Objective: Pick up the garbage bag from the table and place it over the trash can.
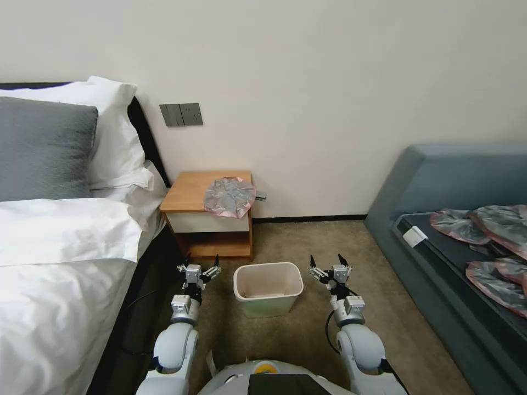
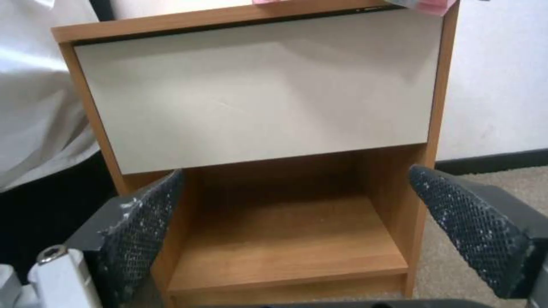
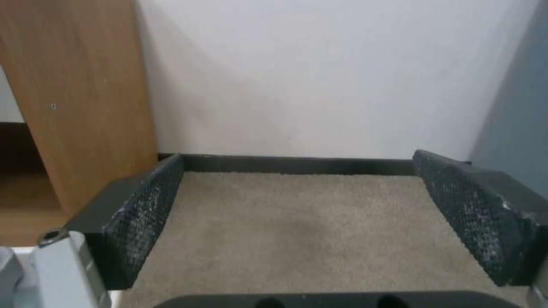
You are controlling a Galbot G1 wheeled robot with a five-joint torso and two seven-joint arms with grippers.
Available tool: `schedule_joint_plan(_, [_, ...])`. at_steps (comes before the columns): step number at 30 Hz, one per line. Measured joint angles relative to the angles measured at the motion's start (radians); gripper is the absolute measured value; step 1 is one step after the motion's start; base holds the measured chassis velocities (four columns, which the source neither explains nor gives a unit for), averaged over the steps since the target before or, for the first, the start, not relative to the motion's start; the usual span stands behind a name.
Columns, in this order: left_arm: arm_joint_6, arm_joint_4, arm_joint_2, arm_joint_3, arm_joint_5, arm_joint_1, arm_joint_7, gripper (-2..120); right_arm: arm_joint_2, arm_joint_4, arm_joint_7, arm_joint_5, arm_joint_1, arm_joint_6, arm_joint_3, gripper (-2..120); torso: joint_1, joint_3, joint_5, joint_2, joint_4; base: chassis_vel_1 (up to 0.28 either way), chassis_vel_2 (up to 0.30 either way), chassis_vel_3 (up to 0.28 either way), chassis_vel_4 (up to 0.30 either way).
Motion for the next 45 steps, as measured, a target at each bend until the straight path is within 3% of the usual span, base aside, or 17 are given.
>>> schedule_joint_plan(37, [0.000, -0.004, 0.000, 0.000, 0.000, 0.003, -0.001, 100, 0.000, 0.004, 0.000, 0.000, -0.003, 0.000, 0.000, 100, 0.000, 0.000, 0.0000, 0.000, 0.0000, 0.000, 0.000, 0.000, 0.000])
schedule_joint_plan(45, [0.001, -0.112, 0.002, 0.013, -0.007, 0.064, -0.018, 100, 0.019, 0.126, 0.001, -0.024, -0.060, -0.015, -0.017, 100, 0.000, 0.000, -0.0002, 0.000, 0.0000, 0.000, 0.000, 0.000, 0.000])
